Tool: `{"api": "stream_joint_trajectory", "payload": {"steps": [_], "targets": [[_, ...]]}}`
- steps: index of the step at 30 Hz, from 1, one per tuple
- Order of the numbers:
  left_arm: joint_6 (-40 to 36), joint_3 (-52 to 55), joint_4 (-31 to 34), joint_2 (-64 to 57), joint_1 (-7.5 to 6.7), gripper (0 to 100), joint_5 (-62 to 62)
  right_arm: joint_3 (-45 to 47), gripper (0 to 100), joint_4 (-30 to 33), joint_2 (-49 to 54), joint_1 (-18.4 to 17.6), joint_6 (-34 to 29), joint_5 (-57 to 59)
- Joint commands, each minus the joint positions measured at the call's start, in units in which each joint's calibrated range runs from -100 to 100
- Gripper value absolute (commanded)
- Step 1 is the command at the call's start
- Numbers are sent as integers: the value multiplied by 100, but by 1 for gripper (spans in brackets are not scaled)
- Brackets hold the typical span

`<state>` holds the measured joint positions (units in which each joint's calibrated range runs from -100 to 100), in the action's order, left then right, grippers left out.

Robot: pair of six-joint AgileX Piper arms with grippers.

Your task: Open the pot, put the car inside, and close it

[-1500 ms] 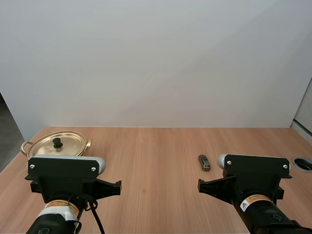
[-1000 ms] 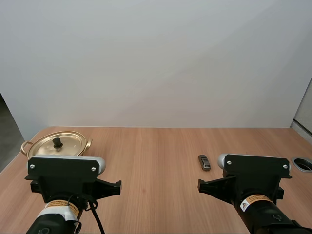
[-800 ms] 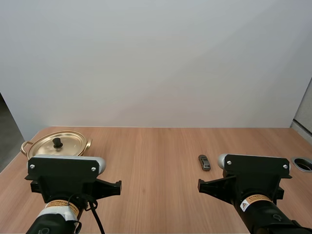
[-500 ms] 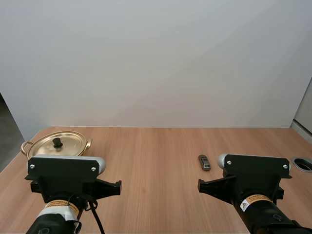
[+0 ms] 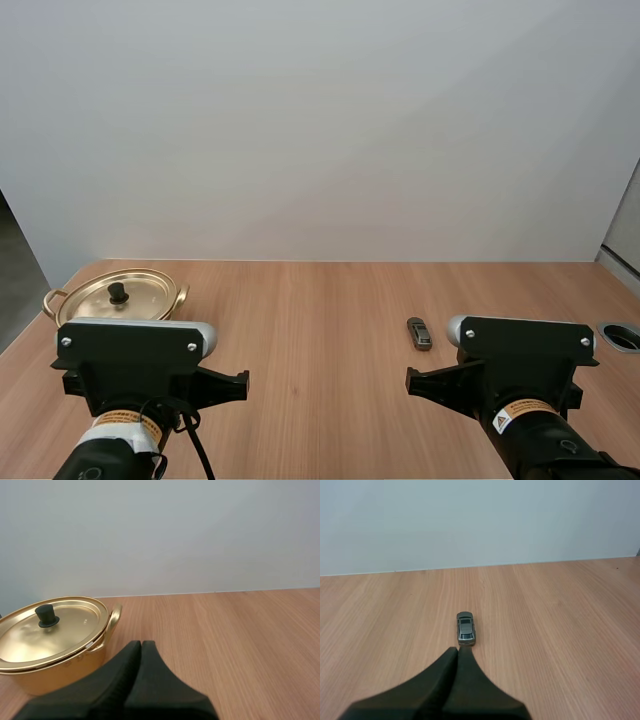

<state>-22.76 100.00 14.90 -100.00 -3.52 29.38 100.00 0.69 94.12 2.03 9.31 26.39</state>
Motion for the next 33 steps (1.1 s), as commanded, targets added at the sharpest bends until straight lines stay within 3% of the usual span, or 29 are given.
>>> {"api": "stream_joint_trajectory", "payload": {"steps": [1, 6, 9, 12, 16, 19, 23, 27, 30, 33], "targets": [[-3, 0, -1, 0, -3, 1, -11, 0, 0, 5, 1, -3, -1, -1], [250, 0, 146, 0, -3, 1, -928, 0, 0, -153, 1, -3, -1, -1], [844, -350, 1013, 0, -3, 1, -1788, 0, 0, 136, 1, -3, -1, -61], [1146, -1328, 2066, 0, -3, 1, -1458, 0, 0, 1670, 1, -3, -1, -450], [1046, -2480, 2079, 0, 77, 1, 116, -418, 0, 4251, 1, -3, -1, 21], [784, -2892, 2052, 0, 248, 1, 889, -701, 0, 5135, 1, -3, -1, 255], [754, -2996, 2052, 0, 364, 1, 1688, -1108, 0, 5135, 1, -35, -98, 255], [786, -2795, 2477, 0, 424, 0, 1317, -1499, 0, 5124, -90, -118, -538, -324], [538, -2818, 2979, 645, 424, 0, 866, -1769, 0, 5024, -298, -153, -560, -727], [298, -3246, 3003, 1816, 433, 0, 1545, -1926, 0, 4959, -698, -152, -560, -774]]}}
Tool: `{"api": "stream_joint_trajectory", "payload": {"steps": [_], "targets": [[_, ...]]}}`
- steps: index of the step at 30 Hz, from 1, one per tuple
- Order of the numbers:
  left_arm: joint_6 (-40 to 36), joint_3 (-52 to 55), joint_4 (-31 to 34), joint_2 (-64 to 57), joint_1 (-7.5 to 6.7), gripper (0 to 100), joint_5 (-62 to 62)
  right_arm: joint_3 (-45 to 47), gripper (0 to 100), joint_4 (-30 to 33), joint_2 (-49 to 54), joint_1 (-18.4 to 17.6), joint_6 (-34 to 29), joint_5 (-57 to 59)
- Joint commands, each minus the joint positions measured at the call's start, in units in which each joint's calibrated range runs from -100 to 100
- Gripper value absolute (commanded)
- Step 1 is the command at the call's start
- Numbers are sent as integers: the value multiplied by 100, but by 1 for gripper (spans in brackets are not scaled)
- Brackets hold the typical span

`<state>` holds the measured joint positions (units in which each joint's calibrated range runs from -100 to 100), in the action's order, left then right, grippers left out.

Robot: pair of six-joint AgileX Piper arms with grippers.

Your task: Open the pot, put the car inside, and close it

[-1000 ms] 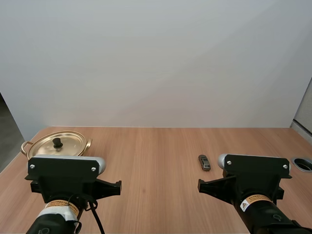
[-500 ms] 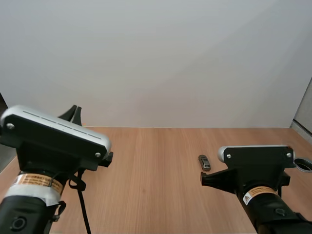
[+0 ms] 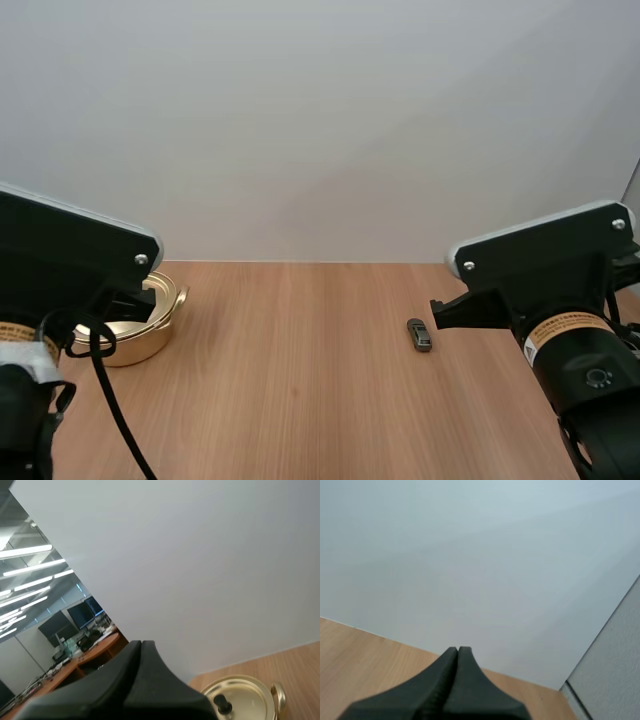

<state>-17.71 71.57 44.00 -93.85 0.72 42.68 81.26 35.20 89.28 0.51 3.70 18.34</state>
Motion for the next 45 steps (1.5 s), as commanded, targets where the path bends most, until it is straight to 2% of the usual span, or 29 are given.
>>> {"api": "stream_joint_trajectory", "payload": {"steps": [1, 6, 10, 13, 16, 21, 22, 24, 29, 31, 32, 45], "targets": [[-349, -605, 93, 1674, 47, 0, 475, -66, 0, 1508, -366, -1, 1, 30], [-862, -1656, -253, 3551, 171, 0, 965, -82, 0, 1349, -961, -1, 1, 221], [-405, -2268, -307, 4570, 429, 0, 906, -82, 0, 1172, -1228, -1, 1, 282], [0, -2579, -307, 5192, 481, 0, 906, -82, 0, 965, -1376, -1, 1, 128], [-126, -2931, -307, 5758, 561, 0, 847, -82, 0, 720, -1502, -1, 1, 17], [-466, -3282, -393, 6432, 839, 0, 652, -82, 0, 695, -1587, -3, 1, 44], [-384, -3320, -463, 6557, 869, 2, 738, -82, 0, 695, -1587, -3, 1, 63], [-260, -3326, -649, 6795, 877, 14, 942, -70, 0, 695, -1587, -3, 1, 79], [10, -3326, -1153, 7244, 877, 70, 1190, -69, 0, 681, -1587, -3, 1, 79], [33, -3326, -1153, 7361, 877, 85, 1170, -69, 0, 681, -1587, -3, 1, 79], [71, -3326, -1153, 7412, 877, 89, 1137, -69, 0, 671, -1587, -3, 1, 79], [104, -3370, -1199, 8299, 877, 88, 1064, -69, 0, 659, -1587, -3, 1, 233]]}}
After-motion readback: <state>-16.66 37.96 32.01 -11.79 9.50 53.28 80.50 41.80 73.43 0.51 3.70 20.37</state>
